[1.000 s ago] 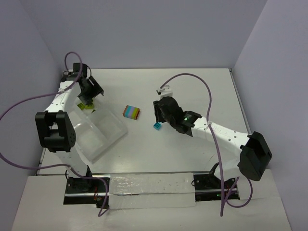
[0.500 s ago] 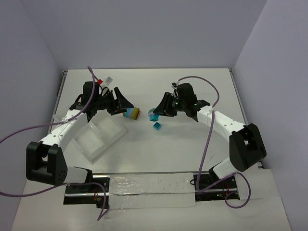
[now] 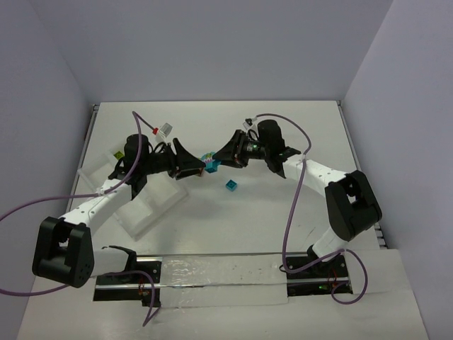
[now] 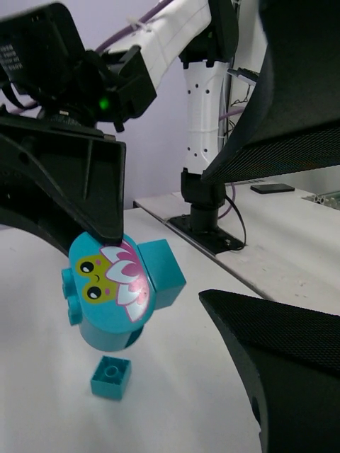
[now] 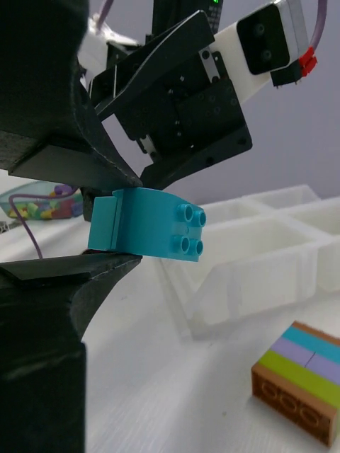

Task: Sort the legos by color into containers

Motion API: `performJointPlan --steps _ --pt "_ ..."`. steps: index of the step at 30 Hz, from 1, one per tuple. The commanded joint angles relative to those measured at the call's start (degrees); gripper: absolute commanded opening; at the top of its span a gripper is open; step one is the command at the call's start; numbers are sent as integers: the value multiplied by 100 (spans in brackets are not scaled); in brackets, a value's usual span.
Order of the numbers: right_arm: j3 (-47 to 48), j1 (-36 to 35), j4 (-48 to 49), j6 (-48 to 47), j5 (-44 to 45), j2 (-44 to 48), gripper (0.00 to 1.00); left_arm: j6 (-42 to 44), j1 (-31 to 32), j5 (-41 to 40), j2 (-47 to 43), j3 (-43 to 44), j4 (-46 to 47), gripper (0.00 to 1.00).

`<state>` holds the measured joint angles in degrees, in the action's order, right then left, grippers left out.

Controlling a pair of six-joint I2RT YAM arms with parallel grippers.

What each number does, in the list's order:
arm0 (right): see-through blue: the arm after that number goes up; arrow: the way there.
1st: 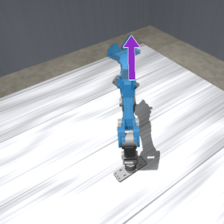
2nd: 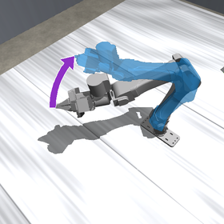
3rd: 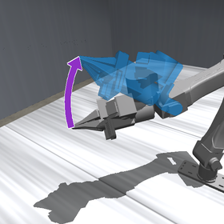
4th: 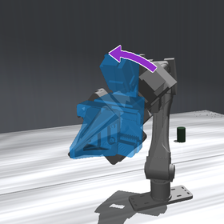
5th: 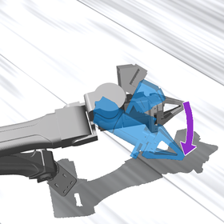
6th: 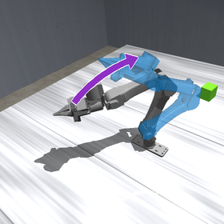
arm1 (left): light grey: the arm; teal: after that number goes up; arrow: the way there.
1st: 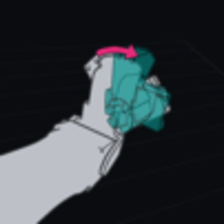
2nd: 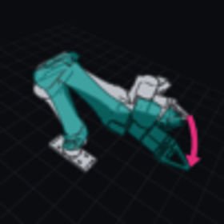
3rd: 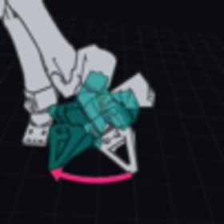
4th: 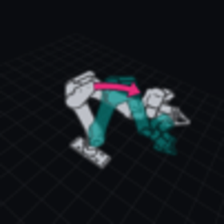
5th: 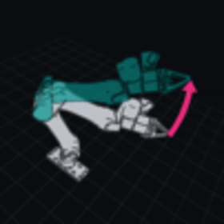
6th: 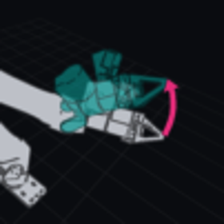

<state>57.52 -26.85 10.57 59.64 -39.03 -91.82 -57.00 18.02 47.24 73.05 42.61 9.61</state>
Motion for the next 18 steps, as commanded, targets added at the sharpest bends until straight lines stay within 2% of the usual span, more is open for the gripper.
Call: performJointPlan --steps 1,5,10,14,18 --pt "225 13 927 517 -301 -56 0 -470 18 206 -20 56 978 68" --pt "279 22 1045 576 -262 -46 0 -796 17 201 33 1 1350 68" --pt "346 38 1194 666 -258 -25 0 -908 -21 53 21 -30 1363 68" --pt "398 112 1445 841 -293 4 0 -1661 -494 289 -59 -474 2390 69" --pt "567 132 1499 886 -319 -6 0 -1792 -694 390 -81 -512 2480 70"
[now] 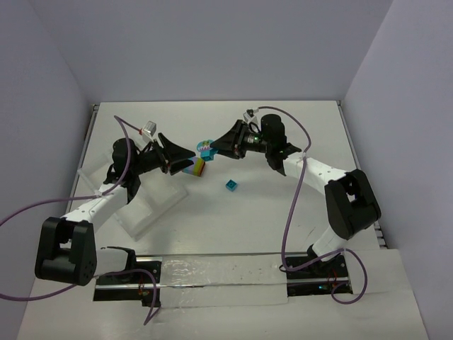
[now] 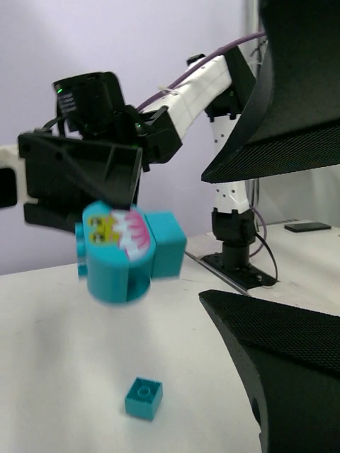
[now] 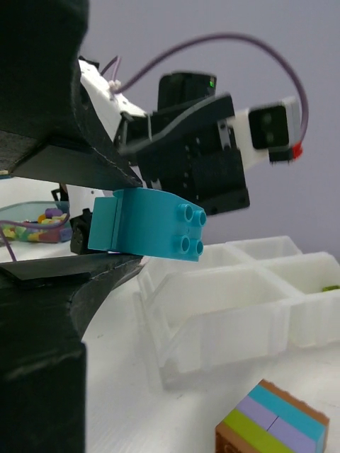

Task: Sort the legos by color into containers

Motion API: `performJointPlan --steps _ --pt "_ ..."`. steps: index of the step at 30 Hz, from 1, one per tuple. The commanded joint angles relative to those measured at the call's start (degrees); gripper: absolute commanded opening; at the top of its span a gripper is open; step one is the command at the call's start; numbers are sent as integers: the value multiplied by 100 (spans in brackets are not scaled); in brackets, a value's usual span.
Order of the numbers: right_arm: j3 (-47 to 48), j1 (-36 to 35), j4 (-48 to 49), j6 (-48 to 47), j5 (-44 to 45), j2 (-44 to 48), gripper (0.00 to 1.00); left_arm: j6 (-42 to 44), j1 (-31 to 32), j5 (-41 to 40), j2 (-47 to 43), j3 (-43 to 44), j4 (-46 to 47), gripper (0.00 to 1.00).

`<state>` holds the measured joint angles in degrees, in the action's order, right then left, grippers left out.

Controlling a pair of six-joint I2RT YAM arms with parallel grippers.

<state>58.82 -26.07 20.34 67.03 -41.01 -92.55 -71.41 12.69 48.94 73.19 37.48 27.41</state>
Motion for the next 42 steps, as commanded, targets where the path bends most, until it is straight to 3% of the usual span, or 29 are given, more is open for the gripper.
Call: performJointPlan --steps 1,10,14,22,38,42 --pt "474 52 550 174 -127 60 0 -324 -161 232 -92 31 671 71" --pt "516 58 760 292 -167 90 0 -496 -327 665 -41 49 1230 81" --pt "455 67 499 58 -101 220 0 229 -566 872 -51 329 244 86" --pt "386 58 509 -31 5 366 0 198 -566 821 19 333 276 87" --pt "548 15 376 -244 -95 431 0 -855 102 403 635 135 2524 83" --pt "613 3 251 -337 -118 449 0 -1757 107 360 967 -189 4017 80"
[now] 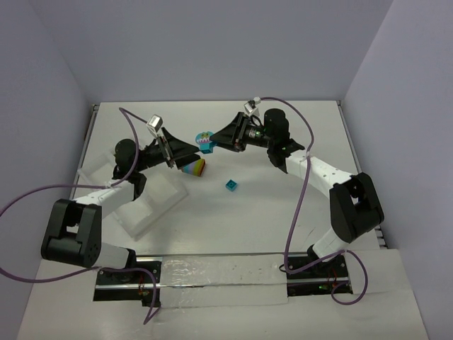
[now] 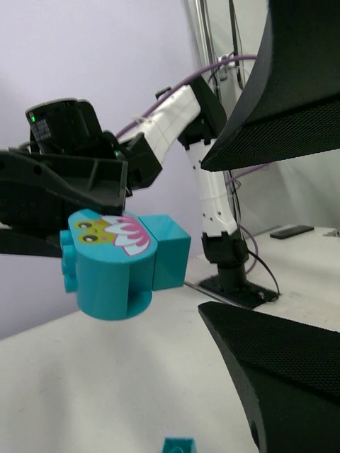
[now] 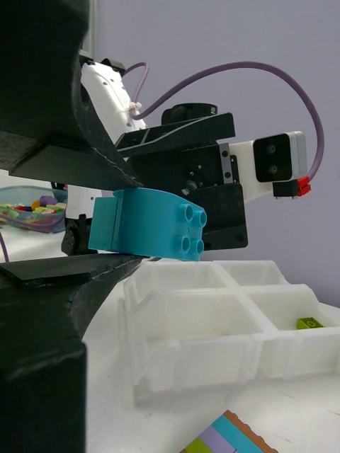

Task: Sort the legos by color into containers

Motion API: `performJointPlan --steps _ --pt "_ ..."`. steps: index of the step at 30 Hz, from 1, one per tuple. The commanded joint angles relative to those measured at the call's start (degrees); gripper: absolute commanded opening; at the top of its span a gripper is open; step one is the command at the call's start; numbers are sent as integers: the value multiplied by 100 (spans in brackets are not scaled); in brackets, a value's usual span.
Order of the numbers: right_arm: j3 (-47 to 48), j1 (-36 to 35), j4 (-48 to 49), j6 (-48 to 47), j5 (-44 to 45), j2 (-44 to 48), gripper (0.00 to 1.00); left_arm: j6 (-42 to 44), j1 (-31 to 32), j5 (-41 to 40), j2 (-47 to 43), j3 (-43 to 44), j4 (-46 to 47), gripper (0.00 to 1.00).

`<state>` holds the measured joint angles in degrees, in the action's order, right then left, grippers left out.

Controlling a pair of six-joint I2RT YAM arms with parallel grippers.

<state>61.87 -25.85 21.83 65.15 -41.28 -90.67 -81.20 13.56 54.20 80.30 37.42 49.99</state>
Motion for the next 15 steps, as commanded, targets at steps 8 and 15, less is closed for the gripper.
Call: performJointPlan --steps 8,15 --pt "430 -50 162 -88 -153 231 0 -913 165 -156 595 21 2235 77" --pt "503 -115 157 -117 -149 142 0 -1136 226 -236 893 186 2553 73"
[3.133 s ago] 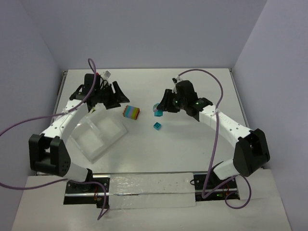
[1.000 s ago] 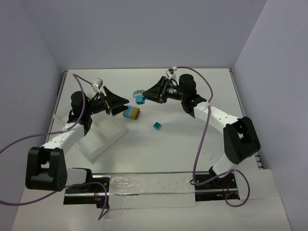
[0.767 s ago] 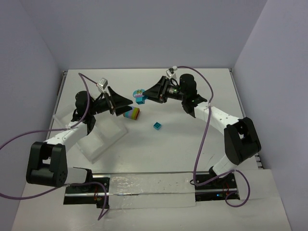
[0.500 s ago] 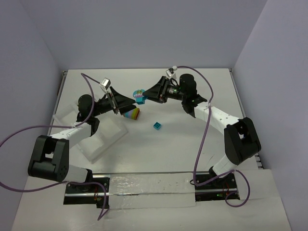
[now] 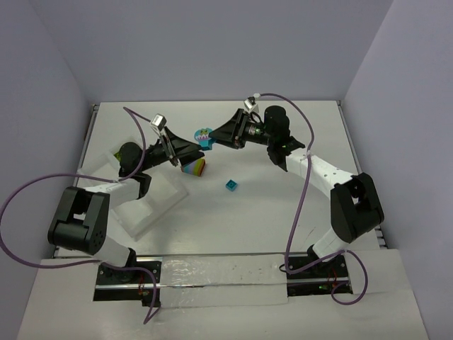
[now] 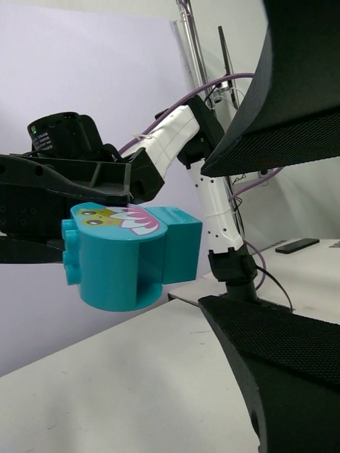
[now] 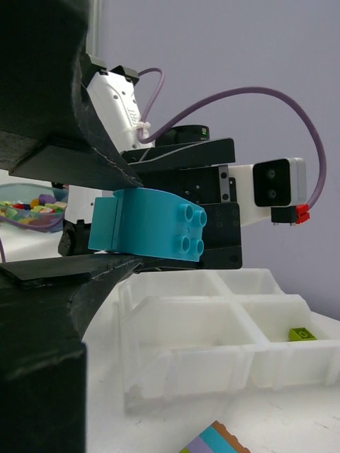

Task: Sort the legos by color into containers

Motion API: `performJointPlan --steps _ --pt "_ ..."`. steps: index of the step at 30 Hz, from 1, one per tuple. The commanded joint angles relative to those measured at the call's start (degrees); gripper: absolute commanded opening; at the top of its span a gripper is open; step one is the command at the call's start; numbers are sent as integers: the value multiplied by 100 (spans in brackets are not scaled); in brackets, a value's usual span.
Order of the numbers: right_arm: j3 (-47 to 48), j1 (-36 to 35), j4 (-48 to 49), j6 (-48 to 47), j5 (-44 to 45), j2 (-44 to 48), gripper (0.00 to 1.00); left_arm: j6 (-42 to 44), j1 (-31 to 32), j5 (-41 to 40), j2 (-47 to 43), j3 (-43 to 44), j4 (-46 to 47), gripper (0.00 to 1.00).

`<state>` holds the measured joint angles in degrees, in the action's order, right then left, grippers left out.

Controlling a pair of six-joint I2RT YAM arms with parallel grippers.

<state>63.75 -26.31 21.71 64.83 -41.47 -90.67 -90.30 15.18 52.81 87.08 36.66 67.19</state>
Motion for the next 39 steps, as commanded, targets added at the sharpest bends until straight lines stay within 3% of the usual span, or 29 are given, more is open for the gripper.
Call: performJointPlan --steps 1,5,16,25,29,32,33,39 --pt "321 -81 166 -84 -138 127 0 -343 66 -113 275 249 992 72" --pt "325 -114 252 -32 -179 45 0 -649 99 -119 476 257 1431 68" --pt "245 -155 252 -57 -178 27 0 -552 126 -113 438 428 1219 63" --pt "217 -164 269 -34 -142 -50 0 -612 126 -122 441 439 1259 49" --pt "185 -155 392 120 -96 -122 0 -393 126 -104 306 421 922 32" --pt "154 -150 381 196 102 -130 0 -273 126 -95 236 397 712 6" --pt "147 -146 365 224 157 -121 0 -251 126 -95 221 386 639 1" --pt "129 -114 294 647 654 -121 0 56 144 -104 107 298 128 0"
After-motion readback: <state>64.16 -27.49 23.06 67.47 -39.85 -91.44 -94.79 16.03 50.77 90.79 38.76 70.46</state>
